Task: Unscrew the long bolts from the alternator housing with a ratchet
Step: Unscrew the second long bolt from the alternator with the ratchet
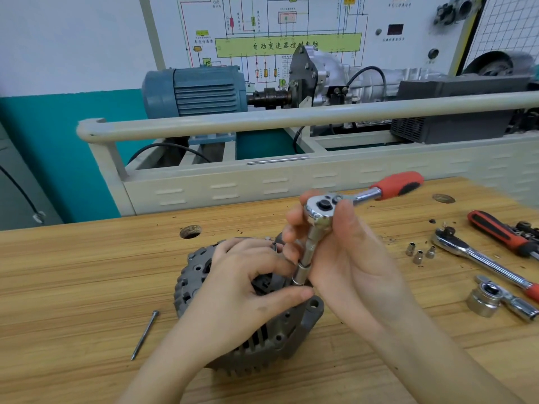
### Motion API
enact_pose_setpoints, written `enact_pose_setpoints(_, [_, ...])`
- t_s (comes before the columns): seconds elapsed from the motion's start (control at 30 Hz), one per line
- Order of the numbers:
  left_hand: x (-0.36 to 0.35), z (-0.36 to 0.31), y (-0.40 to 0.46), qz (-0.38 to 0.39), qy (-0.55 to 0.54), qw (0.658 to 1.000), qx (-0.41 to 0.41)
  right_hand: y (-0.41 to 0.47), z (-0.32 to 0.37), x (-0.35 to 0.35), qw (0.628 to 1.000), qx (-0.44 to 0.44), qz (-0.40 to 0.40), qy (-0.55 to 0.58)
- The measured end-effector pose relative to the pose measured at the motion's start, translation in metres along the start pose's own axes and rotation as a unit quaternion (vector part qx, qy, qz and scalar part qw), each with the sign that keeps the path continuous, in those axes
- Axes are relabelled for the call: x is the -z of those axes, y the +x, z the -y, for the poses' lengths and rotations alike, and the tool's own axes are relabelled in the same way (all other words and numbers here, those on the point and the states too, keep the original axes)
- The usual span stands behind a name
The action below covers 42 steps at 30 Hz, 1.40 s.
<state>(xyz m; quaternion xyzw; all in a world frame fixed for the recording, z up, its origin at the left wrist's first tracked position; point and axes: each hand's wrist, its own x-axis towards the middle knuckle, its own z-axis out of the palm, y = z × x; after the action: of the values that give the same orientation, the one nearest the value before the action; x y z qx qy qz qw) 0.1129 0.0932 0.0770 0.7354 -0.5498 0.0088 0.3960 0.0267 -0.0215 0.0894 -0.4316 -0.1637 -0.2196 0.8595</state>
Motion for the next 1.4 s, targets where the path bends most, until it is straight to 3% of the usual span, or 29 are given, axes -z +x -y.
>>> enact_pose_setpoints(0.53, [0.0021,-0.001,-0.0006,-0.004,-0.014,1.0,0.001,0.0017,-0.0001,0.0001,1.0,-0.016,0.002,0.022])
enact_pose_setpoints(0.73, [0.0007,-0.0034,-0.0008,-0.007,-0.025,1.0,0.006,-0.0007,0.0003,-0.0034,0.999,0.011,0.01,-0.031])
enact_pose_setpoints(0.97, [0.0041,-0.0042,0.0003,0.025,-0.031,0.999,-0.01,-0.0001,-0.0003,-0.003,1.0,-0.009,0.014,-0.022])
enact_pose_setpoints(1.4, [0.0021,-0.0031,-0.0005,0.016,-0.025,1.0,0.009,-0.002,0.0,-0.0047,0.999,0.008,0.013,-0.036])
